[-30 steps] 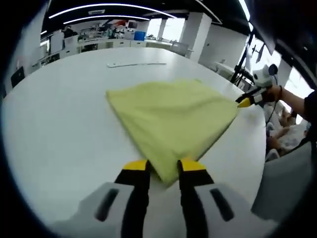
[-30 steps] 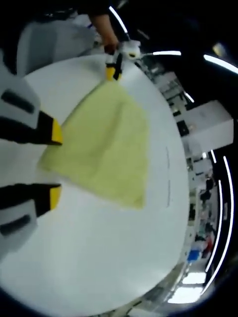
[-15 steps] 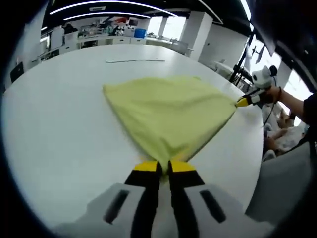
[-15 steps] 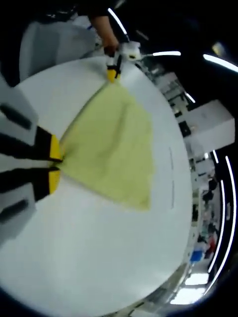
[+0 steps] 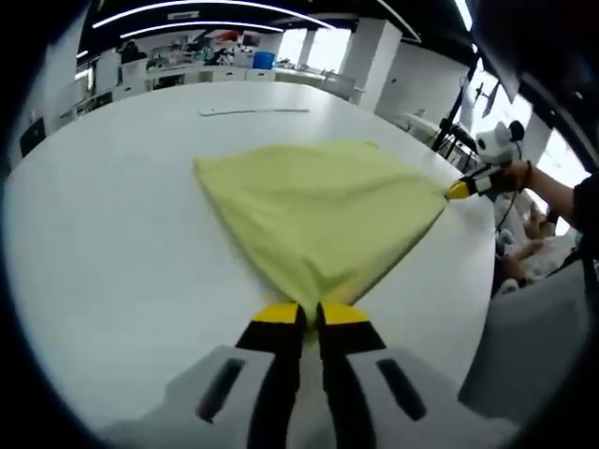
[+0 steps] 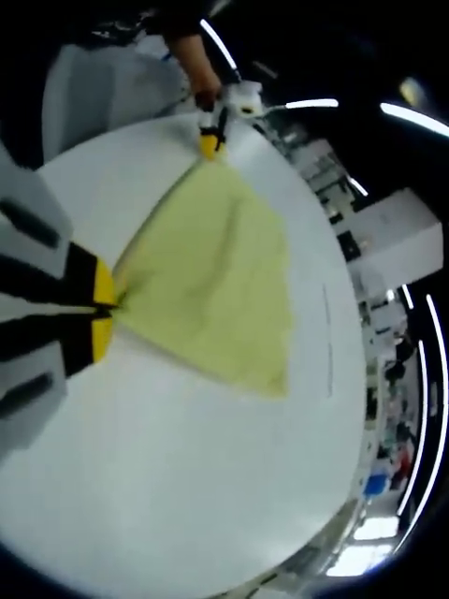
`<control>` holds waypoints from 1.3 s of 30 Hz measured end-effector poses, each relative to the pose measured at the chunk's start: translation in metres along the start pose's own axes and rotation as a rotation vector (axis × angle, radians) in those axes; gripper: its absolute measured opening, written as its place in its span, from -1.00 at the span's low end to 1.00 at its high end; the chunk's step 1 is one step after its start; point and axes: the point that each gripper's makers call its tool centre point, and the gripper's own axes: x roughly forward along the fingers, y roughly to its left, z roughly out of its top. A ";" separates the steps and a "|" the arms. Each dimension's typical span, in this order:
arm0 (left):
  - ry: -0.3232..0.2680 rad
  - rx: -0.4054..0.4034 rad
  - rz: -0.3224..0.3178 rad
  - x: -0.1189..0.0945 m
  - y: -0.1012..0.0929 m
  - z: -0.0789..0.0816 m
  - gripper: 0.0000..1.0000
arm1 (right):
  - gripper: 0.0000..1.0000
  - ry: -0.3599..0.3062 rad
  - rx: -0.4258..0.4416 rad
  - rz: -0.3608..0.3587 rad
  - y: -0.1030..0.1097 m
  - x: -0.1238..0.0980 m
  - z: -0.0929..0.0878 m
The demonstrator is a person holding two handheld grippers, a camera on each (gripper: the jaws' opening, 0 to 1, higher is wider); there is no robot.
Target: Fold the garment on the visible template until the final outline fits inside the template.
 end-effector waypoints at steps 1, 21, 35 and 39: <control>-0.002 -0.004 0.000 0.000 0.000 0.000 -0.93 | -1.00 -0.002 0.001 -0.001 0.000 0.000 0.000; -0.048 0.061 0.042 -0.005 0.002 0.011 -0.20 | -0.24 -0.037 -0.122 -0.018 0.012 -0.006 0.012; -0.137 0.032 0.051 -0.033 -0.011 0.044 0.34 | 0.47 -0.116 -0.151 -0.031 0.031 -0.035 0.035; -0.127 0.059 0.097 -0.046 -0.007 0.043 0.45 | 0.64 -0.144 -0.161 -0.036 0.039 -0.049 0.042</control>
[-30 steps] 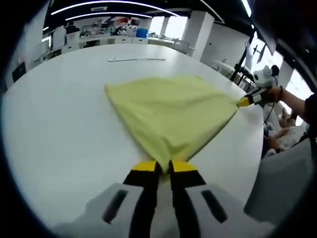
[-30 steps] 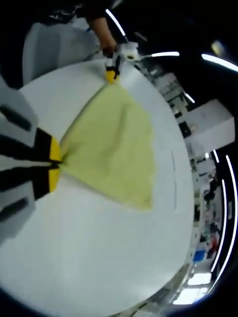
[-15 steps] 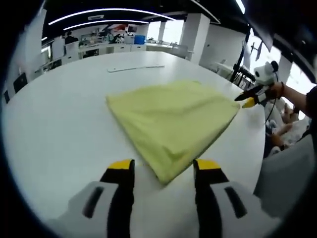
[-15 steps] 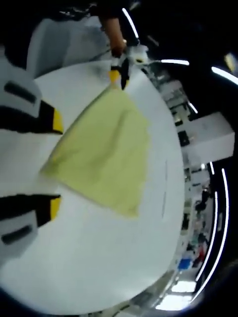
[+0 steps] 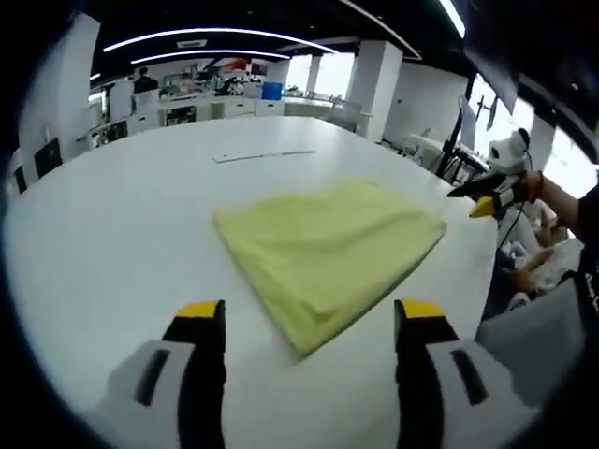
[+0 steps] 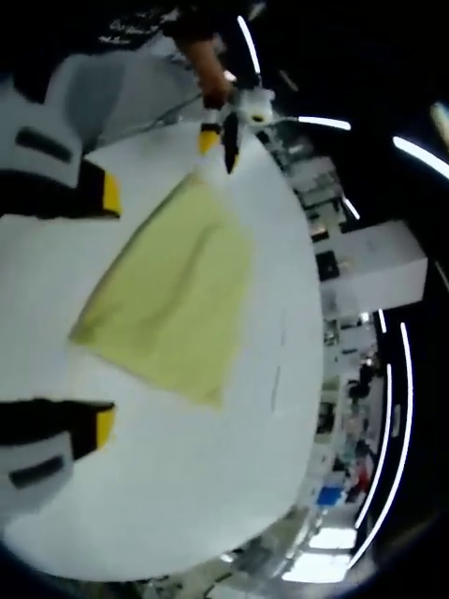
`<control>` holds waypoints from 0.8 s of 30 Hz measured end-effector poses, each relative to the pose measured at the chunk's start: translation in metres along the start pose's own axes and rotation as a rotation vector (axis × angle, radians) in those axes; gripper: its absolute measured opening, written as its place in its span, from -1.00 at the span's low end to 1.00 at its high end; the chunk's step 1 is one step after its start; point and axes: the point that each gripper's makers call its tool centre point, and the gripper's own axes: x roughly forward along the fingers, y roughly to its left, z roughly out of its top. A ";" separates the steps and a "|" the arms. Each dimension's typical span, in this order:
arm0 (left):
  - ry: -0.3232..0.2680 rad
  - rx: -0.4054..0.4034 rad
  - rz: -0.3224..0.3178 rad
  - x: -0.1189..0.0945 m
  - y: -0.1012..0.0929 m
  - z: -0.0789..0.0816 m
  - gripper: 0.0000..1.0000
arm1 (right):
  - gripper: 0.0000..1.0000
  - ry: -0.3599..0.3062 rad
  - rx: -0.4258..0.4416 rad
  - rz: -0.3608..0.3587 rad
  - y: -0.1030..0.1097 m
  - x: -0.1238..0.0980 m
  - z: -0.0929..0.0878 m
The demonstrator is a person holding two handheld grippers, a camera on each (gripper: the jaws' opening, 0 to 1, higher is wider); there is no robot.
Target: Fold the garment on the visible template until the final outline fits inside the template.
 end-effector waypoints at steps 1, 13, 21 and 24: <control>0.001 0.017 0.009 -0.005 0.000 0.001 0.47 | 0.67 -0.011 -0.009 -0.006 0.001 -0.004 0.004; 0.002 0.035 0.041 -0.031 -0.013 0.007 0.79 | 0.98 -0.057 -0.067 0.017 0.035 -0.030 0.020; -0.024 0.024 0.057 -0.042 -0.014 0.006 0.98 | 0.98 -0.048 -0.079 -0.003 0.038 -0.039 0.012; -0.031 0.021 0.067 -0.047 -0.012 0.002 0.98 | 0.98 -0.065 -0.065 -0.024 0.037 -0.043 0.011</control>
